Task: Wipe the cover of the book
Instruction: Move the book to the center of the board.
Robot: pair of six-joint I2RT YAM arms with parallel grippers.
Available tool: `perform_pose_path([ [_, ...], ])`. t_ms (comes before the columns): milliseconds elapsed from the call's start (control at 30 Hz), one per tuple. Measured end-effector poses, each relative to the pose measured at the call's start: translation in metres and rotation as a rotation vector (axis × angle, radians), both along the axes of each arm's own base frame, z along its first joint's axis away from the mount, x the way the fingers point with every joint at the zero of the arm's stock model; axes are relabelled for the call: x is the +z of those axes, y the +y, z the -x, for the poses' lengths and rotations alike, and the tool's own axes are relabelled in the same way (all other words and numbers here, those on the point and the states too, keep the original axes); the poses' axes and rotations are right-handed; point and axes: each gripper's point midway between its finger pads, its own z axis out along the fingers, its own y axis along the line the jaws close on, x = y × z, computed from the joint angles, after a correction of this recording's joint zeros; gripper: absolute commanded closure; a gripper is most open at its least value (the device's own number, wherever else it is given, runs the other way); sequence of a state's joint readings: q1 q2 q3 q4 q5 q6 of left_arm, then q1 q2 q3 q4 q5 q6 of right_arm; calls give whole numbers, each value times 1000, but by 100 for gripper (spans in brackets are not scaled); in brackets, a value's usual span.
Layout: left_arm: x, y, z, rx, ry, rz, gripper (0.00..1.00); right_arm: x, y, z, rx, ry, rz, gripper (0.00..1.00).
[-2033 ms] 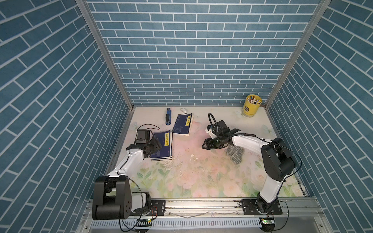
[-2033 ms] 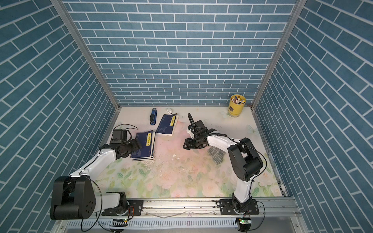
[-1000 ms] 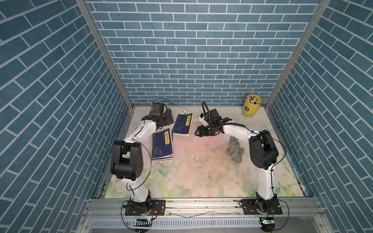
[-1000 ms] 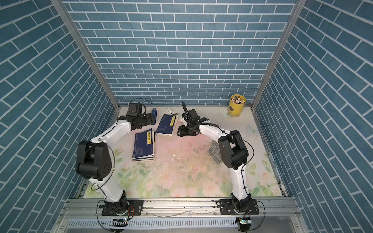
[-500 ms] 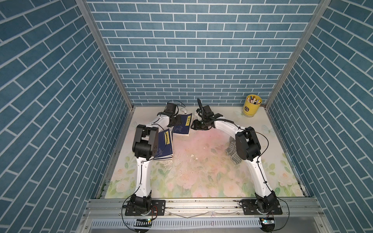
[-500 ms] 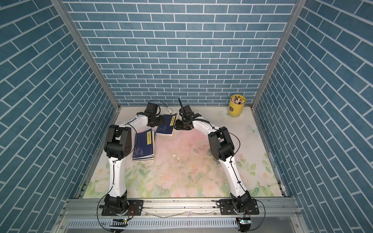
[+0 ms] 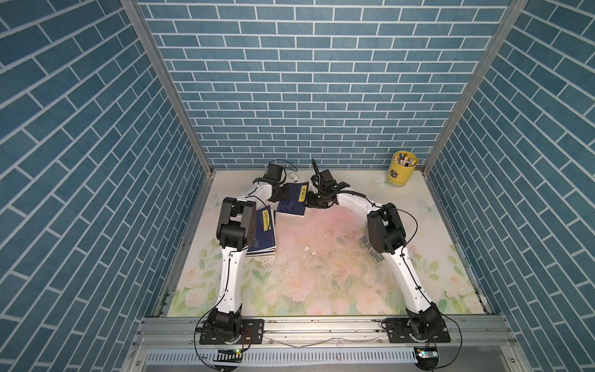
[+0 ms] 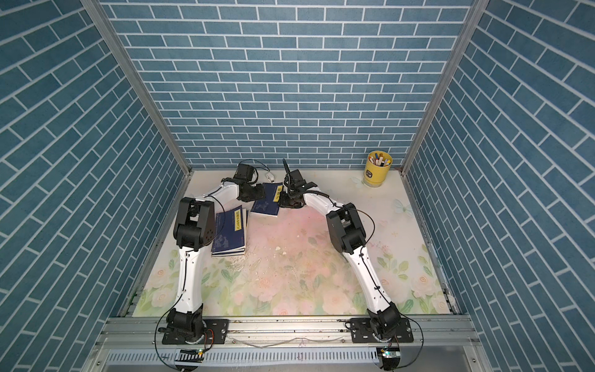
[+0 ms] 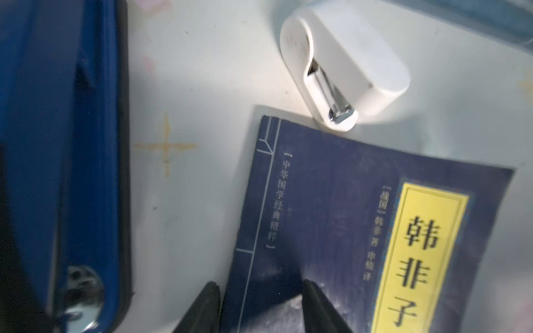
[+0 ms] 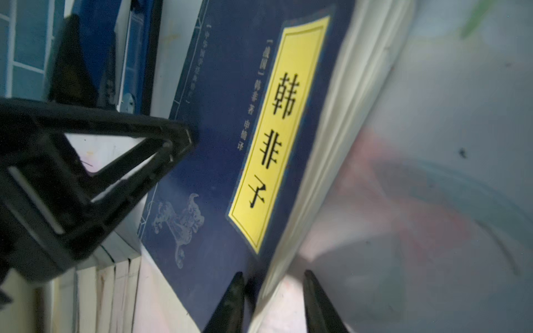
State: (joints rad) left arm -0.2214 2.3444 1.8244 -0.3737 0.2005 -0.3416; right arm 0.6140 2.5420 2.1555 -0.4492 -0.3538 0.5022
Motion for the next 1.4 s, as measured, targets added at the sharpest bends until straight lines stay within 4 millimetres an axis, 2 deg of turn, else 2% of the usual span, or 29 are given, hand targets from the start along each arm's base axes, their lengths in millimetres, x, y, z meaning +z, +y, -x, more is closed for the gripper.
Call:
perform_pose_path([
  [200,0,-4,8,-19,-15,51,64,-3,-4,2,-5,-7,1,73],
  [333,1,-15,25,-38,-5,69,64,-4,-16,12,-18,-8,19,75],
  [600,0,-47,65,-65,-1,87,64,-5,-49,40,-61,-3,110,76],
  [700,0,-57,90,-67,3,122,64,-6,-64,61,-69,-3,149,76],
  [933,0,-82,156,-112,36,174,64,-8,-96,125,-63,21,219,76],
  [1267,4,-113,235,-201,67,199,65,-8,-135,195,-42,29,314,76],
  [1400,10,-115,262,-222,75,216,64,-5,-147,219,-31,36,349,69],
])
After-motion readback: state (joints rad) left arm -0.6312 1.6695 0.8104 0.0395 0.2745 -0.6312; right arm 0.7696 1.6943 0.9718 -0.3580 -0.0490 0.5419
